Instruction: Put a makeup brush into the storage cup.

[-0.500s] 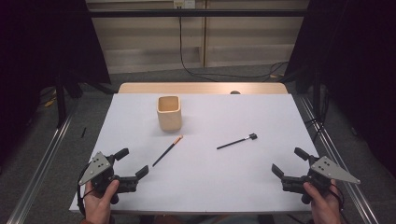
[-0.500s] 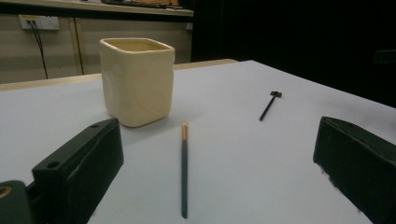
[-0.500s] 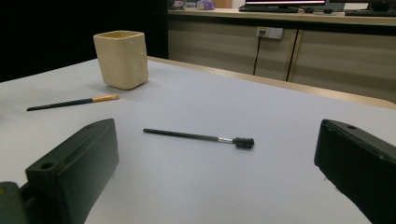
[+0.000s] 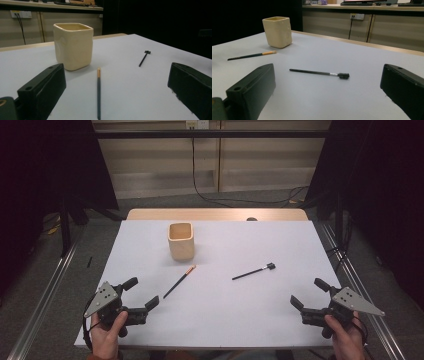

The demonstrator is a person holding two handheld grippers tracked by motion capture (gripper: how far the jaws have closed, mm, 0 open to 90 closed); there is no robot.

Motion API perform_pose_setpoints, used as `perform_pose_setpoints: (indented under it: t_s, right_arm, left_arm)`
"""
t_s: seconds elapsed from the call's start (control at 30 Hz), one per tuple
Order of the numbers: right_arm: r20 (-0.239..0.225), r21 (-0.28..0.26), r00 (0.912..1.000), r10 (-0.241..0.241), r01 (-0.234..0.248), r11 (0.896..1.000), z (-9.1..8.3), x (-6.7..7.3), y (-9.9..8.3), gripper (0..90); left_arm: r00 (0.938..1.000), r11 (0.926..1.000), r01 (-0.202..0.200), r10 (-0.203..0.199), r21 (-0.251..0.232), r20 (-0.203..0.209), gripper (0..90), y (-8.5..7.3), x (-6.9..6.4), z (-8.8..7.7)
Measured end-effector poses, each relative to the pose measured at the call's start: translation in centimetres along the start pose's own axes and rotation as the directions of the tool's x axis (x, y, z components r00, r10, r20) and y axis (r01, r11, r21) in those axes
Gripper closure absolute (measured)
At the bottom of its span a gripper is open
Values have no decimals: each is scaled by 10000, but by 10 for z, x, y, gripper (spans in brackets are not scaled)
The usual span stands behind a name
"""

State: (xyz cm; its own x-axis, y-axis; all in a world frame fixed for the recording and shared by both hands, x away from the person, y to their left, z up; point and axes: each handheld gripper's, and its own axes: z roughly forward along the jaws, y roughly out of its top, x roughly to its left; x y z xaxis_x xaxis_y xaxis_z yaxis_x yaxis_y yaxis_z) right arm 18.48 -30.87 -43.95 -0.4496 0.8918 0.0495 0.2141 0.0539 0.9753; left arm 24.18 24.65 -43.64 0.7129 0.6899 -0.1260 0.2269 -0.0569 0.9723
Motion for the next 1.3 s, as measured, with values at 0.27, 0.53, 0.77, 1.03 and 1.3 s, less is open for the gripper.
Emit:
perform_pose_setpoints:
  t_s: [0.27, 0.53, 0.77, 1.03, 1.3]
  right_arm:
    - [-22, -35, 9999, -152, 151, 9999, -1, 3, 1, 0]
    - [24, -163, 9999, -127, 127, 9998, -3, 5, 2, 0]
    - [-3, -174, 9999, -124, 124, 9998, -2, 5, 1, 0]
    - [44, -156, 9997, -222, 223, 9996, -2, 4, 1, 0]
    - [-10, -189, 9998, -201, 201, 9996, -2, 5, 2, 0]
  left_arm:
    - [9991, 9991, -382, 386, -202, 195, 17, 5, -7, -3]
    - [9981, 9976, -608, 611, -325, 109, 16, 16, -10, 0]
    - [9971, 9971, -733, 737, -226, 191, 16, 24, -14, 11]
    - [9948, 9952, -949, 957, -236, 361, 16, 37, -13, 26]
    - [9947, 9957, -829, 852, -413, 568, 16, 44, -13, 38]
